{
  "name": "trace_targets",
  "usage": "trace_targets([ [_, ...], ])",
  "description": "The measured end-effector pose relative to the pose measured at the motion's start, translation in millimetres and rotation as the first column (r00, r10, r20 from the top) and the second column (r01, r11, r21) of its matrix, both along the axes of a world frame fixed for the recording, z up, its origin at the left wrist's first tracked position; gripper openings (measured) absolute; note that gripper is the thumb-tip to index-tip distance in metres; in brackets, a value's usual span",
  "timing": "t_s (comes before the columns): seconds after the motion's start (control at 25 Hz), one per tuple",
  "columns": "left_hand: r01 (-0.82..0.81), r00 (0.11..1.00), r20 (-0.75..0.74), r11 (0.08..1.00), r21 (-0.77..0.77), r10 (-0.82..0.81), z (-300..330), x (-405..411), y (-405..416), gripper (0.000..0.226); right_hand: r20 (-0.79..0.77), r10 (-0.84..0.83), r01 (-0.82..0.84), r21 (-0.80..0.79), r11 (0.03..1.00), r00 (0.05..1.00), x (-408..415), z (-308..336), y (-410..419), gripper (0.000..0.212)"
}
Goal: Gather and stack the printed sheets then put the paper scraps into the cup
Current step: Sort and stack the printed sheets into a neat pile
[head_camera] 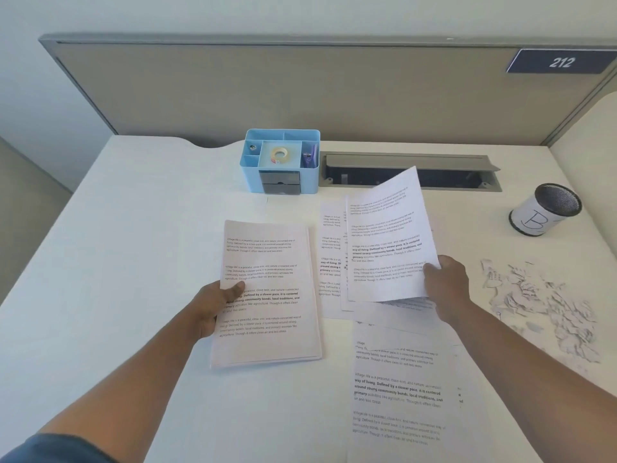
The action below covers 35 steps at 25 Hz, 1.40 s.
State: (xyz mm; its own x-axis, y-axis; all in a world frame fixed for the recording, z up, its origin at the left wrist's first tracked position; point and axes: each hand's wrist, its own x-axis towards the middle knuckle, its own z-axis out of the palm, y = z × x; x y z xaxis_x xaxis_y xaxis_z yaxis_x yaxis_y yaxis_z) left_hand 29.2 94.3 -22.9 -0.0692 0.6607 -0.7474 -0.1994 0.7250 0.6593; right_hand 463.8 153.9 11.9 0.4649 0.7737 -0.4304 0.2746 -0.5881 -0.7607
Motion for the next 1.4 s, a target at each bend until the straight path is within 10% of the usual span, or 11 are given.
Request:
trace_targets([
  [0.48, 0.015, 0.995, -0.096, 0.999, 0.03, -0.012, -5.1, 5.4, -6.5, 0.044, -0.44, 0.164, -0.223, -0.086, 0.971, 0.883, -102.8, 4.1, -43.4, 0.015],
  [0.76, 0.05, 0.995, -0.086, 0.999, 0.009, -0.049, -3.8, 1.8, -3.9, 0.072, -0.484, 0.189, -0.304, -0.171, 0.937, 0.855, -160.5, -12.5, -65.1, 0.018],
  [1.4, 0.025, 0.994, -0.109, 1.0, -0.003, -0.025, -13.2, 0.2, -0.2, 0.025, -0.387, 0.394, -0.507, -0.253, 0.824, 0.834, -177.1, -23.7, -80.9, 0.039],
])
